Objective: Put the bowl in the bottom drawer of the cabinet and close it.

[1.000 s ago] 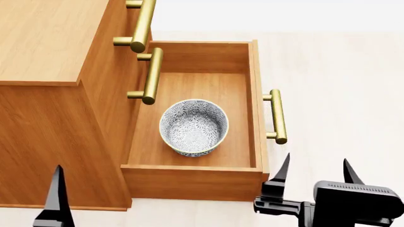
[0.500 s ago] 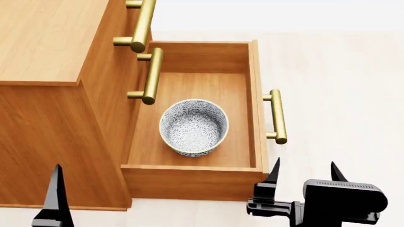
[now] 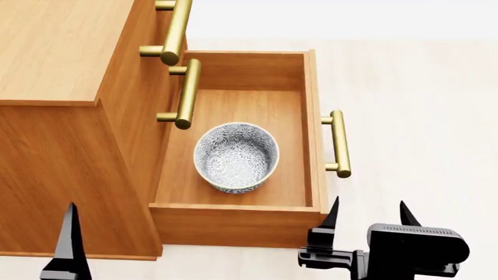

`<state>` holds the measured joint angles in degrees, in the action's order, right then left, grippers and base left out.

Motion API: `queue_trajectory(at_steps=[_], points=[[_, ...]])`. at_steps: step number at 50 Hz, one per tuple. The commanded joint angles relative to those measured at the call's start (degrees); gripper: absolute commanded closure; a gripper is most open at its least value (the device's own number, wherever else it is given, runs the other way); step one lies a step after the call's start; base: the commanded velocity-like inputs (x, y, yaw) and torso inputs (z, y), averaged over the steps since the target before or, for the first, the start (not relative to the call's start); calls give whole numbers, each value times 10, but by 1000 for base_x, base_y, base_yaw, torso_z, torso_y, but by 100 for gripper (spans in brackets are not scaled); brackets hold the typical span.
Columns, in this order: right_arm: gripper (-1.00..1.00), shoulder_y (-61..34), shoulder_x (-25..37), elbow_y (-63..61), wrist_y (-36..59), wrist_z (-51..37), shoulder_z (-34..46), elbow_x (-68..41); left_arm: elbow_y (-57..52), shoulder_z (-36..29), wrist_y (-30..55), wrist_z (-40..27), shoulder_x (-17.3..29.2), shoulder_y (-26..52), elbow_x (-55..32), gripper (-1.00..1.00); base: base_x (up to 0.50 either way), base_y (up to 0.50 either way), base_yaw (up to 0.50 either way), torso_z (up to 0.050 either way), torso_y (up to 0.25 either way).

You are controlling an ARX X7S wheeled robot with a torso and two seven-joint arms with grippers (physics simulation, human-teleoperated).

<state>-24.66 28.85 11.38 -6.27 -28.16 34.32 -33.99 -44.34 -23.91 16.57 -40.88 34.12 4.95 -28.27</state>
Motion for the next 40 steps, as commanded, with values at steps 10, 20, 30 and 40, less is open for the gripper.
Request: queue_trajectory(at_steps=[10,20,30,40], points=[[-100,5,-16,27,-18,33,-8,-6,-13,12,-12,19,-14,-5,-1,-100,0,0,0,0,0],[-100,1,-30,50,-23,44,-2,-4,-14,12,-12,18,-13,-5,-2,-100,0,0,0,0,0],[-100,-9,-41,64,-20,53,7,2,-11,13,-13,18,-12,-4,-4,-100,0,0,0,0,0],[-100,-18,-55,78,-20,62,15,7,-13,14,-12,16,-11,-3,-5,-100,0,0,0,0,-2]])
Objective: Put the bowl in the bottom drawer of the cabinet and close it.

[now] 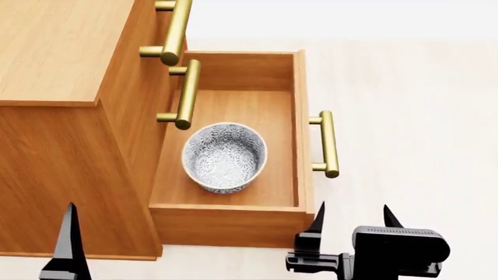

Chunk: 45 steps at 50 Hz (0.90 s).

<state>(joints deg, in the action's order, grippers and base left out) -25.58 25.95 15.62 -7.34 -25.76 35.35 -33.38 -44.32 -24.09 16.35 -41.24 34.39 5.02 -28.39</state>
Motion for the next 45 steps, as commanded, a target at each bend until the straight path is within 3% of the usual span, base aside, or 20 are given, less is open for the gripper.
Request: queue_trajectory(at_steps=[1,45], points=[[-100,-9,-27,35,-9,38,5,1,-13,16,-10,19,-13,-4,-4,-100,0,0,0,0,0],[-100,-23,-65,65,-15,69,36,17,-18,13,-10,15,-9,-4,-6,-100,0,0,0,0,0]])
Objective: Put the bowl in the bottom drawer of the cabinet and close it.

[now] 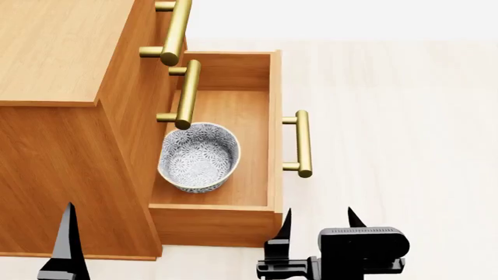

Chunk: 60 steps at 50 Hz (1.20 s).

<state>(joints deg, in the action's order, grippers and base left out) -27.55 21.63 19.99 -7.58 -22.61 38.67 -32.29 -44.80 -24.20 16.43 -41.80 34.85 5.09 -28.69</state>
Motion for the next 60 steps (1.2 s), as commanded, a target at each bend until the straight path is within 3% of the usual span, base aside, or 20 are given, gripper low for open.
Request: queue_trajectory(at_steps=[1,60], points=[[-100,-3,-22,19,-12,37,4,5,-13,14,-11,20,-14,-4,-2,-100,0,0,0,0,0],[-100,-84,-71,44,40,109,57,7,-13,12,-12,16,-10,-1,-6,-100,0,0,0,0,0]])
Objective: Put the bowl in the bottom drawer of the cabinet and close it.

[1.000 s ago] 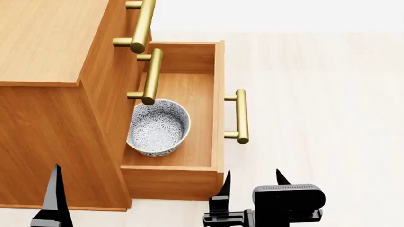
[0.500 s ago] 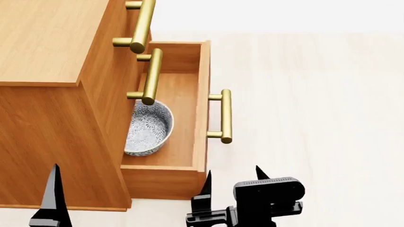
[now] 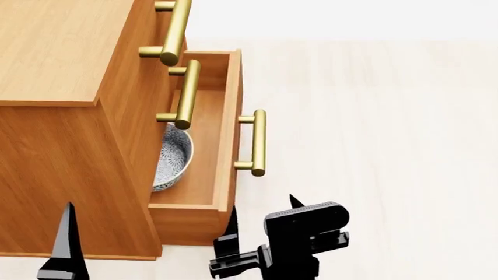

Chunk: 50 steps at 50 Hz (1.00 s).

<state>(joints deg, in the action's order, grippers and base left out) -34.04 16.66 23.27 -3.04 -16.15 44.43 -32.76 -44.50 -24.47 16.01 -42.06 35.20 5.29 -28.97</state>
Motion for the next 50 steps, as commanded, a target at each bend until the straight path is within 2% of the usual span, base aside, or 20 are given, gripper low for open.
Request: queue_trajectory(at_steps=[1,50], points=[[-100,-20,-22,9,-4,44,0,12,-16,14,-9,19,-14,-3,-3,-100,0,0,0,0,0],[-100,-57,-70,49,-1,116,29,-4,-10,10,-15,19,-12,-2,-4,-100,0,0,0,0,0]])
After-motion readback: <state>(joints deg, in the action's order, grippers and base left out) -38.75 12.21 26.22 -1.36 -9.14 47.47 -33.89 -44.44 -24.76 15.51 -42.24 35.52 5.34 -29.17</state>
